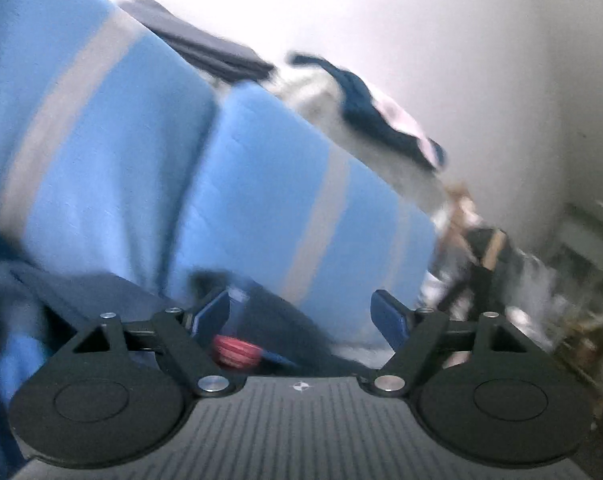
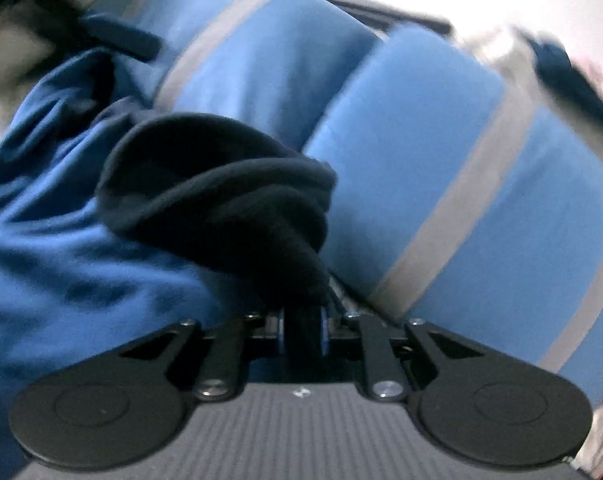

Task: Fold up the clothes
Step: 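Lift the navy hood with both tools and fold it over the jacket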

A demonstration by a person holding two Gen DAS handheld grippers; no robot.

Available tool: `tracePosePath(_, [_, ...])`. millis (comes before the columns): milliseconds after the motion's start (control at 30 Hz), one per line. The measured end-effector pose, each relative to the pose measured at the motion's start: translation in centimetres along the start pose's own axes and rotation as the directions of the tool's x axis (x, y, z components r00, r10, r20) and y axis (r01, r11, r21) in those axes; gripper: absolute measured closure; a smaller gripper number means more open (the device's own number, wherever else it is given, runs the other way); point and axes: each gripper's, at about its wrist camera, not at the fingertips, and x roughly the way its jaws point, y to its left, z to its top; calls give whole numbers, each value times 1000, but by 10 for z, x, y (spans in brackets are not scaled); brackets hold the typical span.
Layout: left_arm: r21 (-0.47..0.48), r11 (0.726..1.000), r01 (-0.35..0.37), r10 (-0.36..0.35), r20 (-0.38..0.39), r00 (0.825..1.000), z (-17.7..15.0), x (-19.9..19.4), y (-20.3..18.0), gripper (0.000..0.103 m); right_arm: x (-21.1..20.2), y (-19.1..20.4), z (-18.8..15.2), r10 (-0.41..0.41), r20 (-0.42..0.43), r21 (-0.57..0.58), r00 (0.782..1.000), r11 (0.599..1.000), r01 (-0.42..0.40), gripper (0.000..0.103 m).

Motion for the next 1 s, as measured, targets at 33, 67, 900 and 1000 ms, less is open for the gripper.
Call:
tracePosePath(33, [11, 999, -47, 47, 5, 999, 1, -1, 5, 25, 0, -9, -1, 15, -8, 49, 1000, 999, -15, 87])
tracePosePath(67, [21, 995, -95, 95, 10, 995, 3, -1, 11, 25, 0, -15, -2, 28, -13, 81, 1000, 996, -27, 87])
tracePosePath(900, [945, 265, -189, 490, 37, 871, -97, 69, -2, 25, -19, -19, -10, 92, -75, 70, 993, 994, -87, 88])
tracePosePath(1000, [945, 267, -189, 466, 45, 883, -91, 67, -1, 25, -20, -10, -11, 76, -82, 12, 994, 997, -75, 89])
